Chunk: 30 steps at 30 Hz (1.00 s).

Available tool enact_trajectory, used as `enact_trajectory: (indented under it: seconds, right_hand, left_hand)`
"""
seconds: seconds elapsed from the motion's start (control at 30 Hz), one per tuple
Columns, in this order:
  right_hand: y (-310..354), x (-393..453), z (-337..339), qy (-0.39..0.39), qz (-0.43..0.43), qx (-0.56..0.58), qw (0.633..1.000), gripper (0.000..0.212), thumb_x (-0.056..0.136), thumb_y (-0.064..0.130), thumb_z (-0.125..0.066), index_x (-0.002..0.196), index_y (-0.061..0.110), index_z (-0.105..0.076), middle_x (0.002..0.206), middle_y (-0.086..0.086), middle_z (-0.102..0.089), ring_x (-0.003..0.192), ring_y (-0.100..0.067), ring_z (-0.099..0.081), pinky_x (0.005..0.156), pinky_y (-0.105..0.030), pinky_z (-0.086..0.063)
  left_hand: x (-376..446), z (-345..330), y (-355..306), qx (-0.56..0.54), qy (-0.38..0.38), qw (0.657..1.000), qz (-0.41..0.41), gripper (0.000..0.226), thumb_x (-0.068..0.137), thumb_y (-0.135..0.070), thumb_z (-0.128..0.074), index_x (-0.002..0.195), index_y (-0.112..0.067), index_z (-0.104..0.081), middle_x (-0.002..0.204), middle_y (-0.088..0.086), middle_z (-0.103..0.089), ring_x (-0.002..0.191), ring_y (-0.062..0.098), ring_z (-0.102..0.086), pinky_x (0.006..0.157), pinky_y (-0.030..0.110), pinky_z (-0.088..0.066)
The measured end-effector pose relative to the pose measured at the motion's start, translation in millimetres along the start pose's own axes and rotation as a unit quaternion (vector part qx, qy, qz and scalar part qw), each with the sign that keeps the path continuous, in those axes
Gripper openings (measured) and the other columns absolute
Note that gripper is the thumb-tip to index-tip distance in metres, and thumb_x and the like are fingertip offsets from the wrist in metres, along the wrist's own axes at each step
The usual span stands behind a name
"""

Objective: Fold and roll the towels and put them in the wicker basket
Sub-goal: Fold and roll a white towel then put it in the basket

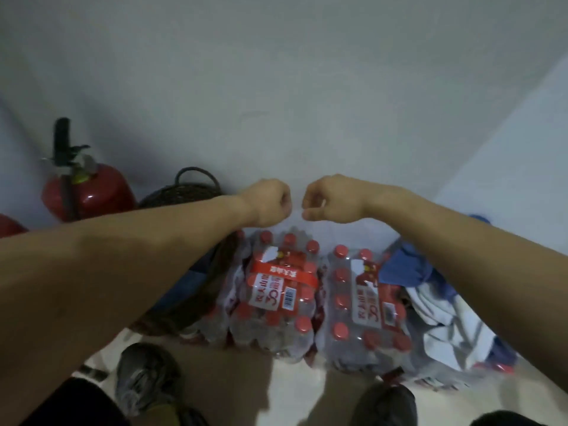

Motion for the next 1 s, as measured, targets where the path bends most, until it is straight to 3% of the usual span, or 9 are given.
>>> enact_trajectory:
  seconds: [0.17,0.3,0.37,0.43,0.53,0.67,0.8,0.9,1.0]
  right_hand:
    - [-147.5,-106.8,11.7,0.004,-0.218,-0.048,0.975,0.030,0.083,0.045,-0.070,0.101,0.021,-0.069,0.100,-0.006,-0.073,0.085,-0.023,-0.067,0.083,-0.034,-0.056]
    - [-224.9,-172.5,-2.4,-0.039,-0.272,-0.075,0.959,0.033,0.081,0.044,-0.073,0.099,0.016,-0.072,0.113,-0.010,-0.068,0.102,-0.030,-0.061,0.089,-0.033,-0.048]
    - [-252.9,-189.2,-20.4,-0.020,-0.293,-0.045,0.955,0.047,0.074,0.047,-0.079,0.109,0.018,-0.067,0.119,-0.009,-0.064,0.106,-0.030,-0.059,0.086,-0.031,-0.044]
    - [-274.2,-199.7,-44.4,0.015,-0.326,0.004,0.945,0.071,0.062,0.058,-0.083,0.115,0.022,-0.053,0.111,-0.004,-0.058,0.095,-0.028,-0.061,0.076,-0.030,-0.048]
    - [-293.1,-207.1,-82.4,0.024,-0.336,0.100,0.936,0.089,0.053,0.064,-0.085,0.118,0.023,-0.039,0.104,0.000,-0.048,0.088,-0.023,-0.059,0.072,-0.032,-0.053]
    - [-303.6,-210.9,-97.6,-0.059,-0.242,0.051,0.967,0.049,0.076,0.044,-0.079,0.109,0.014,-0.060,0.088,0.002,-0.051,0.091,-0.026,-0.056,0.072,-0.027,-0.038]
    - [-305.0,-220.4,-77.2,-0.107,-0.224,0.079,0.965,0.023,0.079,0.032,-0.075,0.089,0.012,-0.071,0.077,0.000,-0.062,0.078,-0.022,-0.057,0.066,-0.028,-0.040]
    - [-298.0,-232.5,-52.4,-0.189,-0.225,0.193,0.936,0.012,0.072,0.028,-0.079,0.074,0.019,-0.070,0.068,0.007,-0.064,0.068,-0.016,-0.059,0.063,-0.027,-0.047]
    - [-287.4,-244.8,-27.2,-0.261,-0.194,0.366,0.872,0.009,0.075,0.016,-0.073,0.076,0.009,-0.067,0.075,-0.005,-0.067,0.069,-0.019,-0.064,0.071,-0.045,-0.060]
  left_hand:
    - [15.8,-94.3,-121.4,-0.036,0.077,0.992,-0.091,0.016,0.086,-0.016,-0.058,0.095,-0.008,-0.069,0.099,0.011,-0.071,0.094,0.030,-0.064,0.078,0.028,-0.048]
    - [32.1,-160.7,-195.0,-0.060,0.083,0.986,-0.135,0.036,0.088,-0.027,-0.064,0.118,-0.009,-0.057,0.120,0.018,-0.052,0.105,0.035,-0.056,0.091,0.036,-0.046]
    - [43.7,-184.1,-221.9,-0.083,0.084,0.983,-0.141,0.054,0.085,-0.033,-0.068,0.131,-0.015,-0.047,0.129,0.016,-0.040,0.113,0.036,-0.051,0.097,0.041,-0.044]
    - [54.7,-204.8,-242.4,-0.108,0.092,0.981,-0.136,0.069,0.084,-0.039,-0.070,0.141,-0.022,-0.038,0.137,0.013,-0.031,0.121,0.036,-0.045,0.101,0.045,-0.043]
    - [66.9,-231.5,-259.7,-0.121,0.092,0.982,-0.116,0.070,0.088,-0.040,-0.066,0.148,-0.026,-0.032,0.147,0.011,-0.022,0.130,0.034,-0.037,0.105,0.043,-0.040]
    - [79.2,-244.1,-260.5,-0.114,0.074,0.986,-0.100,0.057,0.093,-0.038,-0.060,0.145,-0.026,-0.038,0.136,0.011,-0.034,0.118,0.031,-0.048,0.096,0.030,-0.039]
    - [83.0,-231.7,-257.2,-0.120,0.035,0.985,-0.115,0.047,0.094,-0.033,-0.061,0.138,-0.019,-0.051,0.124,0.012,-0.047,0.110,0.026,-0.051,0.089,0.019,-0.032]
    - [79.1,-211.0,-260.8,-0.138,-0.064,0.979,-0.133,0.034,0.092,-0.026,-0.063,0.123,-0.010,-0.066,0.120,0.012,-0.064,0.112,0.026,-0.056,0.093,0.025,-0.039]
    - [76.7,-189.9,-262.3,-0.218,-0.148,0.960,-0.095,0.023,0.091,-0.022,-0.065,0.107,-0.009,-0.074,0.105,0.007,-0.073,0.098,0.020,-0.065,0.087,0.027,-0.049]
Point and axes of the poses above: each hand's wrist, its own x-axis towards the middle knuckle, its own z-axis out of the back of the hand, y = z × x, the point moved 3 cm from there along x, towards the middle knuckle
